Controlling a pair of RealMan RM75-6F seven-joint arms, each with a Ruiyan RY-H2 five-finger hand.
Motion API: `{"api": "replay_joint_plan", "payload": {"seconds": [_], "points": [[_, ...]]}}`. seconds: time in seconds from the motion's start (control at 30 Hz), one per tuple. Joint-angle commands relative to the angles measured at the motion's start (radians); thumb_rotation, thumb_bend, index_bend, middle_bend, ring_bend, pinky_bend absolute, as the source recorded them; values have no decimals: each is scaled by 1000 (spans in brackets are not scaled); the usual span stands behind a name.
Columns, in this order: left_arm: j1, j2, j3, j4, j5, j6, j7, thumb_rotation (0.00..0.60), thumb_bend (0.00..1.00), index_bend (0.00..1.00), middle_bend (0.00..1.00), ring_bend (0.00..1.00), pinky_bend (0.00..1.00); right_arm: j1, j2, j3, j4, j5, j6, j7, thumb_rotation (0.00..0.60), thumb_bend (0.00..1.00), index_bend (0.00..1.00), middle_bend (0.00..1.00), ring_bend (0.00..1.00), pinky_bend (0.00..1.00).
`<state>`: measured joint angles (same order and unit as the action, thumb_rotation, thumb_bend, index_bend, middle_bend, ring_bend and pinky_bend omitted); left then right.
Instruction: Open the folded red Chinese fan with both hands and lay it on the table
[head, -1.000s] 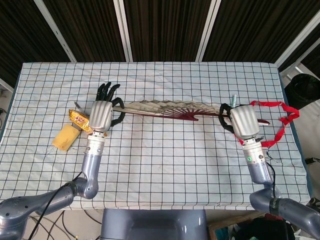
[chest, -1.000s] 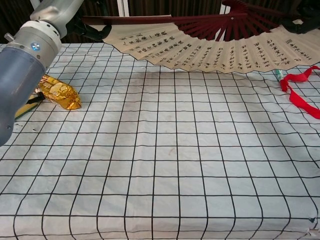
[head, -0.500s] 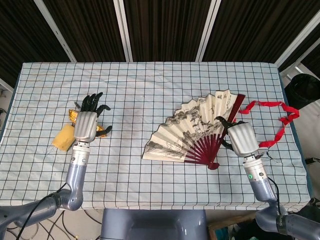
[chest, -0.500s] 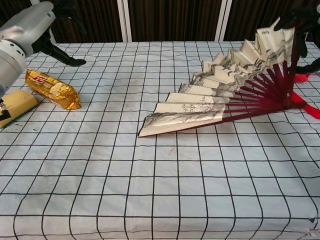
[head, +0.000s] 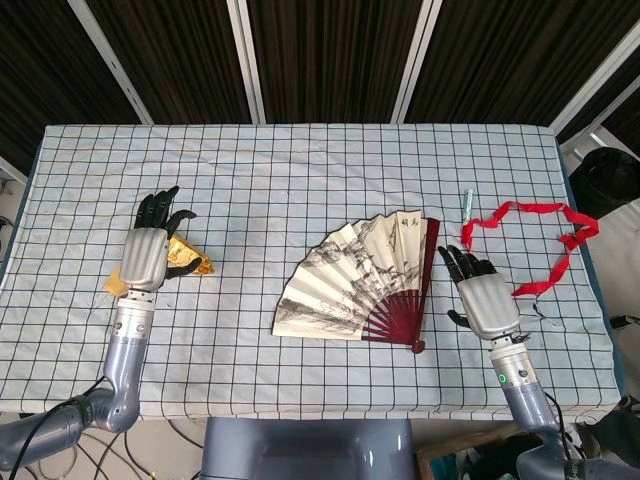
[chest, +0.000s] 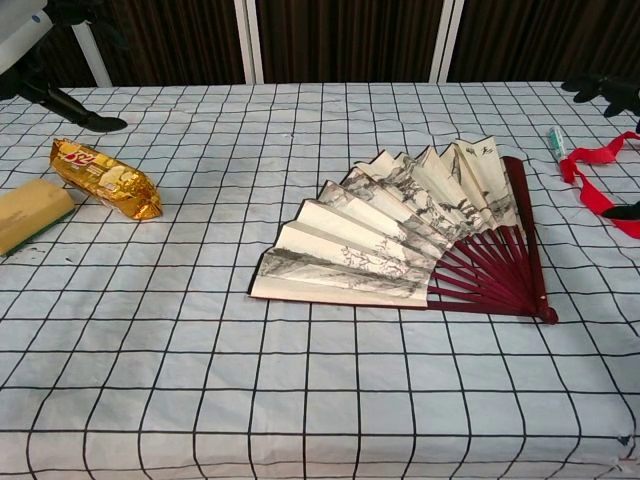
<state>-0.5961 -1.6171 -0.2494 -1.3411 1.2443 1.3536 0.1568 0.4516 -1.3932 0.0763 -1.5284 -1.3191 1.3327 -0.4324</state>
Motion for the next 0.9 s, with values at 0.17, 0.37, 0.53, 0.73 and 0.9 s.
{"api": "replay_joint_plan", "payload": {"seconds": [0.17,0.37,0.53,0.73,0.9], "points": [[50,84,34,-64,33,16,-1,600,32,244,9,0,0,-34,40,2,-53,61,-19,-58,600,0,0,62,139,252],[134,218,95,-160,58,45,17,600,30,179,2,0,0,-81,93,6,-65,56,18,16,600,0,0,56,133,252],[212,329,145,-232,71,86,35,600,25,91,0,0,0,-139,160,6,-96,63,56,108,600,0,0,41,121,252],[351,456,207,-298,70,184,13,600,17,25,0,0,0,-252,288,-32,-124,38,128,243,600,0,0,20,104,251],[415,465,225,-255,103,247,-29,600,16,16,0,0,0,-303,306,-46,-95,5,172,304,600,4,0,14,93,251]]}}
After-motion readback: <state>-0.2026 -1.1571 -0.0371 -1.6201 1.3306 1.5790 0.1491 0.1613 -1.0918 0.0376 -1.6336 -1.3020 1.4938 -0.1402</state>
